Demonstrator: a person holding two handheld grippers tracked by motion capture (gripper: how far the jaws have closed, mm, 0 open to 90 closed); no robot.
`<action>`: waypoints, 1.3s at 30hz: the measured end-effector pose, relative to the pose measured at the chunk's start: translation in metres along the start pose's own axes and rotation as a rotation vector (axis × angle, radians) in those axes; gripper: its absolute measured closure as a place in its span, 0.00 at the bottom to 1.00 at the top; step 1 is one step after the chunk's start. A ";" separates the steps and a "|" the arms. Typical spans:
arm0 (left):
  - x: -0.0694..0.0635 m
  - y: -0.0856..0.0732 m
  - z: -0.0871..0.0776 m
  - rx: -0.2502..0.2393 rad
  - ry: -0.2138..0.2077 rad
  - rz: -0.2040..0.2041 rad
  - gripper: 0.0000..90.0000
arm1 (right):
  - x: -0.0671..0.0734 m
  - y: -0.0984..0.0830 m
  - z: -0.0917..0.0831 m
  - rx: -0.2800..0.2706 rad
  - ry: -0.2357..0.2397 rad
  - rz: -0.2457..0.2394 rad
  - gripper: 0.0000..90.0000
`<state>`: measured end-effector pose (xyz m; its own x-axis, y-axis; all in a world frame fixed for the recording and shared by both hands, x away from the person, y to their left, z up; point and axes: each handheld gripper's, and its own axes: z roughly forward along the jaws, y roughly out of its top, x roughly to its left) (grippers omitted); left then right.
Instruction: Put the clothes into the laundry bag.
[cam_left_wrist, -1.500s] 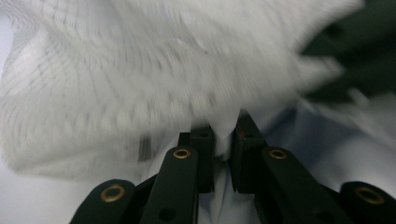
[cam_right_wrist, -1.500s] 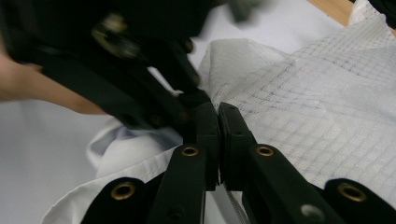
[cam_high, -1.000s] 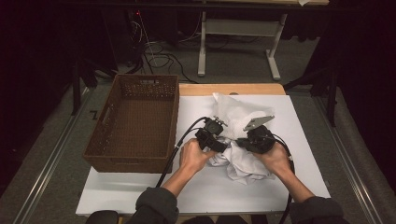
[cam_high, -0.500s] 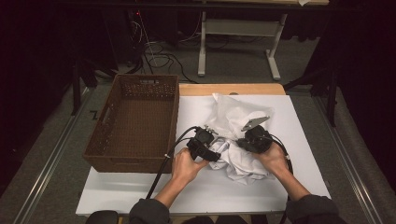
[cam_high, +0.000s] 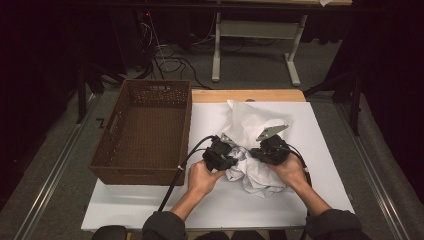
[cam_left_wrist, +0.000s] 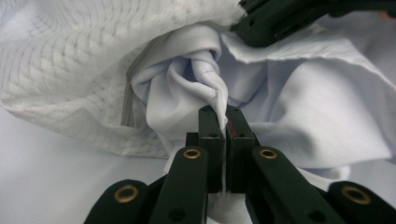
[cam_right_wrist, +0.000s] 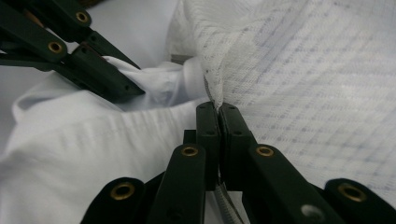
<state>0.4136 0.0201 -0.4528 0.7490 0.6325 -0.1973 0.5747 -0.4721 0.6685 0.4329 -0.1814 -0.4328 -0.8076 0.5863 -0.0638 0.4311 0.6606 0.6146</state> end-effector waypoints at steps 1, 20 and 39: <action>-0.001 0.000 -0.002 -0.009 -0.001 0.000 0.97 | 0.002 0.001 -0.001 -0.006 0.005 -0.008 0.99; -0.016 0.021 -0.027 -0.078 -0.040 0.016 0.98 | 0.023 0.022 -0.034 -0.113 0.085 -0.086 0.99; 0.001 0.020 -0.012 -0.010 0.104 0.000 0.59 | -0.006 -0.005 -0.005 0.026 -0.001 0.034 0.89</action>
<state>0.4221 0.0185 -0.4307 0.7104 0.6930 -0.1226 0.5712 -0.4660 0.6758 0.4333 -0.1910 -0.4315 -0.7918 0.6092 -0.0444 0.4685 0.6523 0.5958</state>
